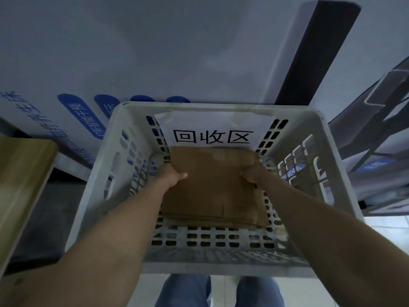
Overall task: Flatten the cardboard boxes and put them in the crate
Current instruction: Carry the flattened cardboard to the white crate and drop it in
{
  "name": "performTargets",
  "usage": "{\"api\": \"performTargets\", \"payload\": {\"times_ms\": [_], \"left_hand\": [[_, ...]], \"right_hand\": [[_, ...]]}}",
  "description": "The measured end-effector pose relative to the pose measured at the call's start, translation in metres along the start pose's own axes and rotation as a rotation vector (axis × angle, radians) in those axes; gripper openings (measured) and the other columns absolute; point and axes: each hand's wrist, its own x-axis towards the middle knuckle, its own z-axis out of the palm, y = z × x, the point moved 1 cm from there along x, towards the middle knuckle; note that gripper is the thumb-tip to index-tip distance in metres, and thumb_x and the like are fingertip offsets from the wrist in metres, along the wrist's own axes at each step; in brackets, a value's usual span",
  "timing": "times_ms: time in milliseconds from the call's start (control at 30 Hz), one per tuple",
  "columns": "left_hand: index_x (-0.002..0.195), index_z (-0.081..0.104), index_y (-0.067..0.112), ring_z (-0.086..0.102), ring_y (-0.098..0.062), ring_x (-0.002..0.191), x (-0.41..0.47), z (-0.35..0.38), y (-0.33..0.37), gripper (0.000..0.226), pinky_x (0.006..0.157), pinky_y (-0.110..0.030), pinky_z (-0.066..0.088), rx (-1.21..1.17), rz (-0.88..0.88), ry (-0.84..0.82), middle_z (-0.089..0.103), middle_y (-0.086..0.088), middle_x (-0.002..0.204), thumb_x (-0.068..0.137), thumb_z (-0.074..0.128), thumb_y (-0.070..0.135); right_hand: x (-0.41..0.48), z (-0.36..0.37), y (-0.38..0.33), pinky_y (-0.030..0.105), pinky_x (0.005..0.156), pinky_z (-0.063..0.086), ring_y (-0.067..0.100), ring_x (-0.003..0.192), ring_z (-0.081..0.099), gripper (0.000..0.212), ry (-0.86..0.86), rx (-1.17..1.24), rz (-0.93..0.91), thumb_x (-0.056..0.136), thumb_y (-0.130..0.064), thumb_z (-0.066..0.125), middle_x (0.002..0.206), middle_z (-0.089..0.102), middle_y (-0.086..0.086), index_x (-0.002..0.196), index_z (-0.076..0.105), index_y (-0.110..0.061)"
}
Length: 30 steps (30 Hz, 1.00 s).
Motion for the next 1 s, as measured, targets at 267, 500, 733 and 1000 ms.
{"api": "performTargets", "payload": {"times_ms": [267, 500, 733, 1000], "left_hand": [[0.13, 0.049, 0.006, 0.052, -0.03, 0.117, 0.015, 0.011, -0.001, 0.056, 0.099, -0.041, 0.044, 0.178, -0.007, 0.033, 0.053, -0.015, 0.131, 0.085, 0.067, 0.033], [0.124, 0.052, 0.004, 0.057, -0.028, 0.106, -0.001, 0.002, 0.009, 0.057, 0.086, -0.035, 0.05, 0.442, 0.046, 0.092, 0.055, -0.014, 0.125, 0.085, 0.065, 0.043], [0.104, 0.063, 0.008, 0.061, -0.023, 0.091, -0.051, -0.037, 0.048, 0.03, 0.081, -0.035, 0.054, 0.601, 0.206, 0.124, 0.064, -0.01, 0.103, 0.084, 0.068, 0.03], [0.111, 0.056, 0.005, 0.055, -0.027, 0.1, -0.163, -0.108, 0.125, 0.028, 0.081, -0.037, 0.047, 0.572, 0.636, 0.387, 0.056, -0.012, 0.112, 0.089, 0.058, 0.022]], "right_hand": [[0.018, 0.008, -0.004, 0.038, 0.097, 0.044, 0.033, 0.12, 0.049, 0.05, 0.148, -0.183, -0.076, 0.094, -0.015, 0.049, 0.136, 0.044, 0.021, 0.139, 0.033, 0.002], [-0.005, 0.004, -0.01, 0.035, 0.092, 0.046, 0.03, 0.115, 0.054, 0.032, 0.258, -0.414, -0.101, 0.095, -0.012, 0.045, 0.126, 0.055, 0.017, 0.125, 0.052, -0.001], [-0.077, -0.042, -0.052, 0.033, 0.073, 0.048, 0.027, 0.097, 0.06, 0.022, 0.348, -0.588, -0.19, 0.09, -0.016, 0.057, 0.108, 0.062, 0.011, 0.11, 0.059, -0.007], [-0.213, -0.087, -0.146, 0.032, 0.07, 0.037, 0.025, 0.088, 0.052, 0.018, 0.565, -0.767, -0.594, 0.091, -0.019, 0.054, 0.103, 0.059, 0.009, 0.106, 0.055, -0.01]]}}
